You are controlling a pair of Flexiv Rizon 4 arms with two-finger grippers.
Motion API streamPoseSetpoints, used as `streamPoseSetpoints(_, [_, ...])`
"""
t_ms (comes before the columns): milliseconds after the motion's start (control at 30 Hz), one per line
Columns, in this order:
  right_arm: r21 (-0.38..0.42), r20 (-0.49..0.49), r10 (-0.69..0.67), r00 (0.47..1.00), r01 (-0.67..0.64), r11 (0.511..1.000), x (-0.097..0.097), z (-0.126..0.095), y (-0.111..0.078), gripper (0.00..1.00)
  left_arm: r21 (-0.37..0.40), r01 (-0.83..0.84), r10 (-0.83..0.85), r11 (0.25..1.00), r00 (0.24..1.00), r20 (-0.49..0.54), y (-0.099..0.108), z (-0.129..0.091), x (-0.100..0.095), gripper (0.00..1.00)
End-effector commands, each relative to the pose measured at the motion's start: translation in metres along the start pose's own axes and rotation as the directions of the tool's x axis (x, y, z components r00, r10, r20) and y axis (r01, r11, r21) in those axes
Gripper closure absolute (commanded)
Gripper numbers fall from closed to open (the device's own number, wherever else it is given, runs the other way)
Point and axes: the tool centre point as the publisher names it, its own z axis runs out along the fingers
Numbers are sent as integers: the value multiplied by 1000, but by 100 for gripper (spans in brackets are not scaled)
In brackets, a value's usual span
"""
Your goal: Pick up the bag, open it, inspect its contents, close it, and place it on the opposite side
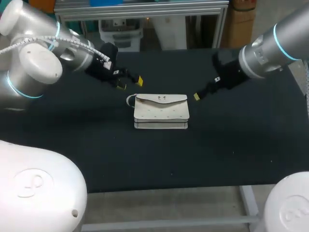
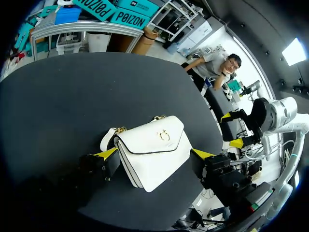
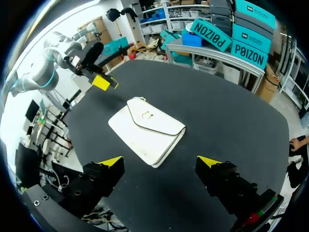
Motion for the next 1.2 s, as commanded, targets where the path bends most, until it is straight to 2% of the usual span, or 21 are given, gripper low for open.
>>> streamPoseSetpoints(33, [249,-121,65,991,-34,968,-8,1,-4,0,-216,87,-10,973,943,333,-8,5,-4,0])
streamPoseSetpoints(67, [249,-121,65,991,-34,968,-8,1,-4,0,-228,88,1,970,931,366,-7,7,-6,0])
streamPoseSetpoints(667, [249,-121,65,991,-34,968,-8,1,-4,0,-228,88,1,970,931,366,-7,7,-6,0])
streamPoseSetpoints(700, [257,-130,106,986,-69,964,-7,2,-3,0,-209,121,-36,970,929,369,-8,7,-6,0])
streamPoseSetpoints(767, [280,-84,163,983,-134,951,-4,6,-2,0,-182,173,-97,968,926,366,-10,8,-6,0])
streamPoseSetpoints(867, [345,-10,284,959,-264,901,-5,11,-2,0,-120,244,-188,962,914,359,-13,10,-7,0])
streamPoseSetpoints(933, [356,-2,328,945,-306,883,-4,10,-2,0,-80,272,-227,959,904,362,-12,13,-10,0])
streamPoseSetpoints(1067, [405,17,362,932,-338,850,-1,8,1,0,-69,278,-234,958,898,372,-9,21,-16,0])
streamPoseSetpoints(1200, [422,32,377,926,-354,835,2,5,4,0,-75,292,-243,953,892,380,-9,24,-20,0])
